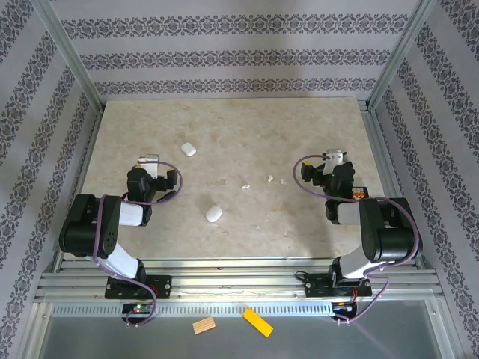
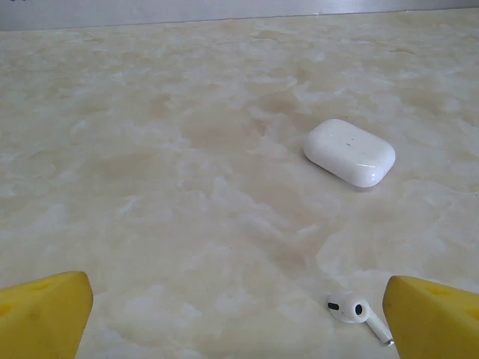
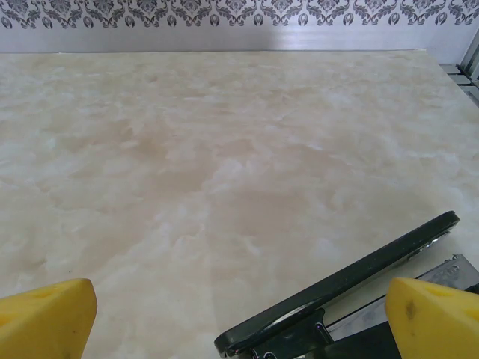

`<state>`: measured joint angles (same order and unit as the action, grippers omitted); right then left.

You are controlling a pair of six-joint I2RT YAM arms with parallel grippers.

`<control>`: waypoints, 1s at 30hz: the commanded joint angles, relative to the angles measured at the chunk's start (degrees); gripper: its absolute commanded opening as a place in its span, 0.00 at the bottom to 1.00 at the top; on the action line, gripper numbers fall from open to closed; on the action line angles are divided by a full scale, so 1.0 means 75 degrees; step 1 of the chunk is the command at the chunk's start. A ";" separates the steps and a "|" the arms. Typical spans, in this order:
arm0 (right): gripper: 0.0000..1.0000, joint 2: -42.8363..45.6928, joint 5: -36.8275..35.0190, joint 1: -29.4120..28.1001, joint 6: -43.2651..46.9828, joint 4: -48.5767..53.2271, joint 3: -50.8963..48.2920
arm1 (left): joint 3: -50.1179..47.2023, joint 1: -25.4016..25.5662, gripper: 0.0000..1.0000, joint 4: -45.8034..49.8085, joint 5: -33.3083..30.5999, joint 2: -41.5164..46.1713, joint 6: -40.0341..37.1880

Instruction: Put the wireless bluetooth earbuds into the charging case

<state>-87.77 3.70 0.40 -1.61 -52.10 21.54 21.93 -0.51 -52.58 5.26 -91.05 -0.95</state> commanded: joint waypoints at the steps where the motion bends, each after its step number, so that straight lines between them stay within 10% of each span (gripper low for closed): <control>1: 0.99 0.0051 0.0056 0.0028 -0.0036 -0.0191 0.0023 | 0.0067 -0.0090 0.99 -0.0109 -0.0124 -0.0009 0.0127; 30: 0.99 0.1129 -0.0025 -0.0074 0.0084 0.1318 0.0401 | -0.0069 0.0102 0.99 0.0043 -0.0592 0.0548 0.0022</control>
<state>-83.33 3.68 0.25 -1.56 -46.61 22.02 21.85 -0.34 -52.25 3.92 -90.28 -0.99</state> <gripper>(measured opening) 0.984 0.994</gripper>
